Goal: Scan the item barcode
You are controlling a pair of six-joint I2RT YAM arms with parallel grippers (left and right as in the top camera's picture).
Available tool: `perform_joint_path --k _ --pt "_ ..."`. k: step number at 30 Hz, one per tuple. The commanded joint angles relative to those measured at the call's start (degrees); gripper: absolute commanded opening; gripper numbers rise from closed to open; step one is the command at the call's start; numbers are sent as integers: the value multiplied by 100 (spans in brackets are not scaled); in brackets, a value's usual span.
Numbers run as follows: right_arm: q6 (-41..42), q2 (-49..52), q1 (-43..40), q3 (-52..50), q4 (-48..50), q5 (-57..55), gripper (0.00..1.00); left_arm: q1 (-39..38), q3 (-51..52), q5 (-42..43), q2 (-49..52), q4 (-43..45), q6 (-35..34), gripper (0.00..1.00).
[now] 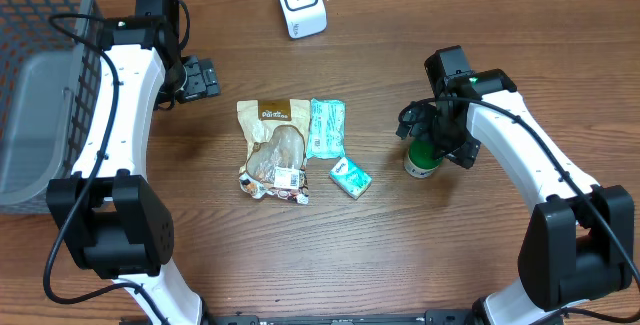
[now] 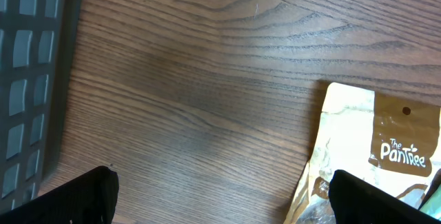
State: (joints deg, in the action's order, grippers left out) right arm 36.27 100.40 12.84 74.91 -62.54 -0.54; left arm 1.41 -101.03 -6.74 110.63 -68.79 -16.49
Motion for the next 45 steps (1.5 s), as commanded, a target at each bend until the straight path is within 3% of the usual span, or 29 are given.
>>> perform_joint_path --k 1,5,10,16,18,26,35,38,40,45 --pt "157 63 31 -72 -7 -151 100 -37 -92 -72 -87 7 20 100" --pt "299 179 33 -87 -116 -151 99 -37 -92 -74 -87 7 22 99" --pt "297 190 33 -299 -28 -146 90 -37 -92 -72 -87 7 20 100" --pt "227 190 39 -304 90 -48 67 -37 -92 -72 -87 7 20 100" --pt "-9 190 76 -304 197 103 66 -37 -92 -74 -87 7 20 100" --pt "-1639 190 514 -304 658 540 67 -37 -92 -74 -87 7 20 100" --pt "-1875 190 962 -304 1060 535 68 -33 -92 -72 -87 7 22 100" --pt "-1847 190 964 -302 1113 538 81 -33 -92 -72 -87 7 20 100" --pt "-1832 190 964 -302 1108 538 97 -33 -92 -74 -87 7 20 99" --pt "-1808 188 903 -160 1003 540 100 -33 -92 -72 -87 9 22 100"
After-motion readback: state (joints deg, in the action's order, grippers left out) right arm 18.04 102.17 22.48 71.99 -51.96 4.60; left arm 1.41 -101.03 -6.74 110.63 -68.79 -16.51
